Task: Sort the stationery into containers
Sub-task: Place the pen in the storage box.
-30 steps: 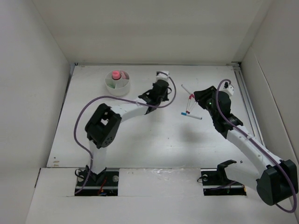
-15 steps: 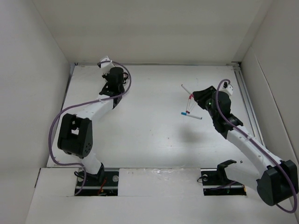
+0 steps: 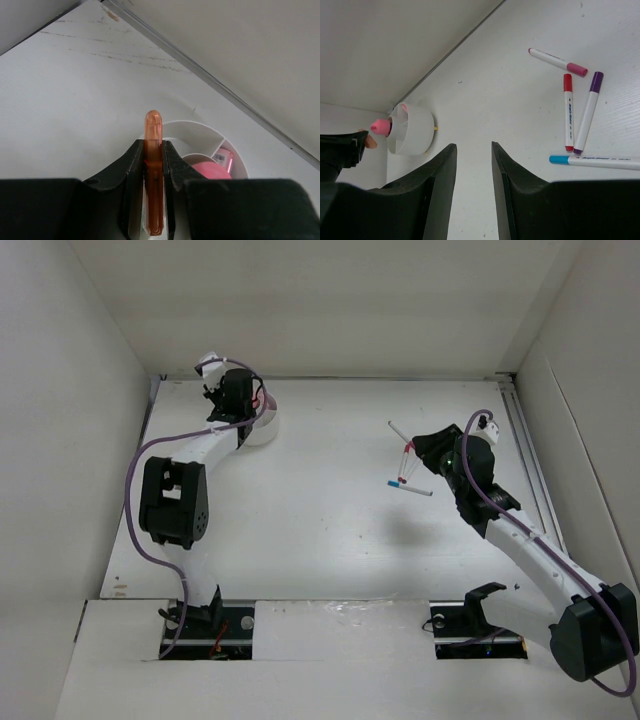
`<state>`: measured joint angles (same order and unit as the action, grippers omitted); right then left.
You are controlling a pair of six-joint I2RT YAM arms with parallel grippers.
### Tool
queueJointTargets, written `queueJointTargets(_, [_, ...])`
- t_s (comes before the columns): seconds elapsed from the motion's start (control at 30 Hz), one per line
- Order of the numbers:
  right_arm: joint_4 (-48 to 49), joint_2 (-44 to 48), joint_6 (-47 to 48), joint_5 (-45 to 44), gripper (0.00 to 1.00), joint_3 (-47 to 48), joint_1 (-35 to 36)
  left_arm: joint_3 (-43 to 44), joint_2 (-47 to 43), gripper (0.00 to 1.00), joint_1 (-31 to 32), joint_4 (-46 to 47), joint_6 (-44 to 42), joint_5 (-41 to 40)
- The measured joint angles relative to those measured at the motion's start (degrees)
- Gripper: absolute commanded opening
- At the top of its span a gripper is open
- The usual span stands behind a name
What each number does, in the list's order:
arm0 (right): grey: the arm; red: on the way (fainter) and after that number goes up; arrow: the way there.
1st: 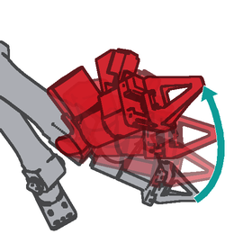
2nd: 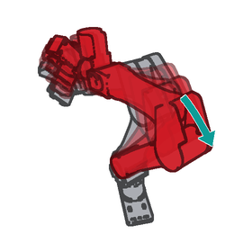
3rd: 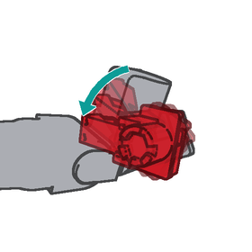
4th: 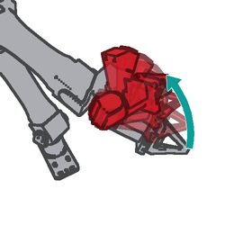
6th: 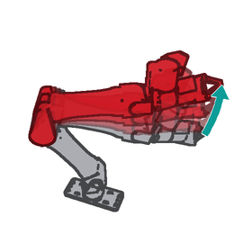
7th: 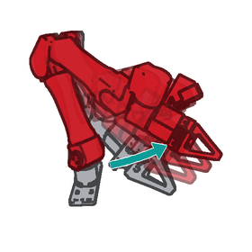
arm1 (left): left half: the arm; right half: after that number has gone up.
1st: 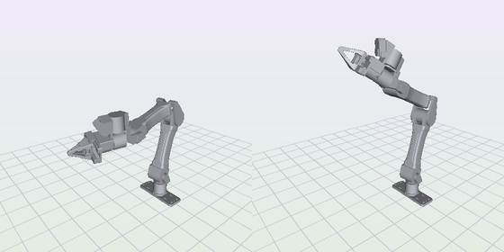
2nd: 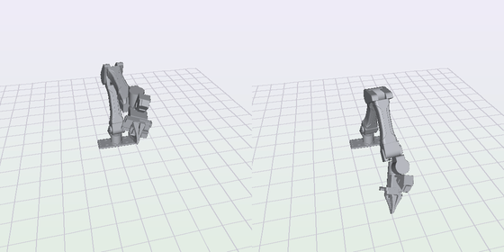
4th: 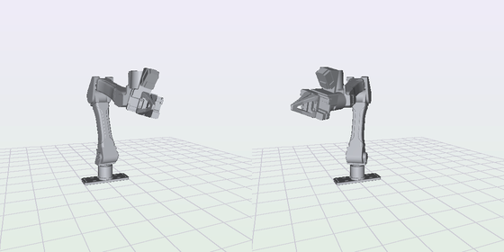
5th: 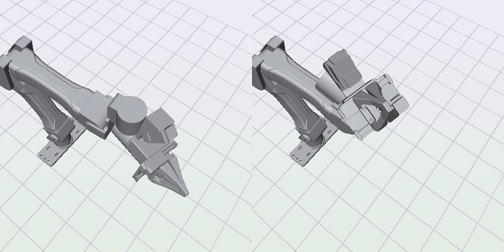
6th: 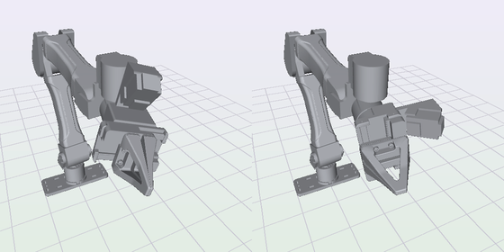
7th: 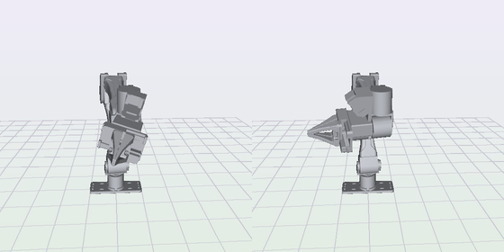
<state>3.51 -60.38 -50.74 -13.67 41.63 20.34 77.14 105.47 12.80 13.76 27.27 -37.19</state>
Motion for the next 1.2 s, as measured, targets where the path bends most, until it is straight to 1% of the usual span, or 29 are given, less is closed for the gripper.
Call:
queueJointTargets(0.33, [0.0,-0.2,0.0,0.0,0.4,0.0,0.4,1.2,4.3,0.01,-0.4,-0.4,0.0,-0.4])
queueJointTargets(0.47, [0.0,-0.4,0.0,0.0,0.4,0.0,0.4,1.5,5.7,0.08,-0.4,-0.3,-0.1,-0.3])
queueJointTargets(0.53, [0.2,-0.5,0.2,0.0,0.4,0.0,0.4,1.5,6.0,0.09,-0.4,-0.3,-0.2,-0.2])
queueJointTargets(0.7, [0.4,-1.9,0.4,0.0,0.4,0.0,0.4,1.5,6.2,0.24,-0.4,0.0,-0.3,-0.2])
queueJointTargets(0.9, [0.4,-2.8,0.5,0.0,0.4,0.0,0.6,0.6,6.1,0.31,-0.4,2.1,-0.5,0.2])
queueJointTargets(1.03, [0.6,-2.8,0.6,-0.1,0.4,0.0,1.0,-1.2,4.9,0.31,-0.3,3.3,-0.7,0.5])
queueJointTargets(1.07, [0.6,-2.8,0.6,-0.1,0.4,0.0,1.1,-2.0,4.2,0.29,-0.2,3.5,-0.7,0.5])
queueJointTargets(1.2, [0.8,-2.8,0.9,-0.9,0.27,0.0,1.1,-6.9,-0.5,0.25,1.0,5.2,-0.2,0.9])
